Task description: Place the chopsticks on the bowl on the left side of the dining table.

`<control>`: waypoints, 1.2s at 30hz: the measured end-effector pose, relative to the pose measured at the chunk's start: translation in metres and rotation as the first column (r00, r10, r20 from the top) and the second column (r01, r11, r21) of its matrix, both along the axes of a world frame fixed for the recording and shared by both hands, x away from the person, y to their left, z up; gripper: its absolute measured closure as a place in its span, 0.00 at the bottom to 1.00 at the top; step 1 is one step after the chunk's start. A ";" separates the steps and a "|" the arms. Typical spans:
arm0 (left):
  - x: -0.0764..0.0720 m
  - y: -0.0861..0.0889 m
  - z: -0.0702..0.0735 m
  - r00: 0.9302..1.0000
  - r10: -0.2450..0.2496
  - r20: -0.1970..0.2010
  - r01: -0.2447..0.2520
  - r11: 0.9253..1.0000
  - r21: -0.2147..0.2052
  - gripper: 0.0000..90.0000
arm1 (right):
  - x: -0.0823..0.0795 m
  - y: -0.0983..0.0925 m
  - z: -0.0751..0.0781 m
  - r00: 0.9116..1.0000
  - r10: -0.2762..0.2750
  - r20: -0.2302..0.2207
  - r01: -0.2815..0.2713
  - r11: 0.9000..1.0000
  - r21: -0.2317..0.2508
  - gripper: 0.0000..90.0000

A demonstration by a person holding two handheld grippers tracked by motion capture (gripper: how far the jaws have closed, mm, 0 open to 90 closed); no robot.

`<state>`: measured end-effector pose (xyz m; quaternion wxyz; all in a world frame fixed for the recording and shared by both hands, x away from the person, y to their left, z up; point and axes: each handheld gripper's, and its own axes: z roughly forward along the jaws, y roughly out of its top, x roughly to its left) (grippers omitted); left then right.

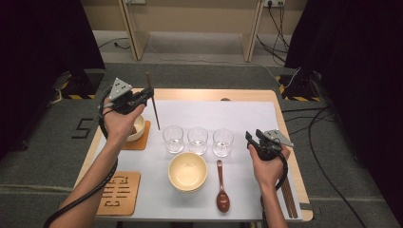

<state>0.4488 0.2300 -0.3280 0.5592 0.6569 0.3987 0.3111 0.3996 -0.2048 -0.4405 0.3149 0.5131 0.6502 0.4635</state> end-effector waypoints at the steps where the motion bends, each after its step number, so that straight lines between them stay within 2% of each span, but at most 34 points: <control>1: -0.001 0.001 -0.001 1.000 0.003 -0.001 -0.003 1.000 -0.002 0.93 | 0.000 0.000 0.000 1.000 -0.001 0.000 0.001 1.000 -0.001 0.62; 20: -0.019 0.016 -0.009 0.999 0.039 -0.011 -0.039 0.999 0.010 0.93 | -0.001 -0.001 0.000 1.000 -0.004 -0.003 0.004 1.000 -0.004 0.61; 23: -0.023 0.019 -0.010 0.999 0.047 -0.012 -0.047 0.999 0.002 0.93 | -0.001 -0.002 0.000 1.000 -0.005 -0.005 0.005 1.000 -0.003 0.61; 36: -0.043 0.040 -0.013 0.996 0.091 -0.019 -0.091 0.996 0.001 0.93 | -0.001 -0.003 0.001 1.000 -0.007 -0.001 0.007 1.000 -0.002 0.61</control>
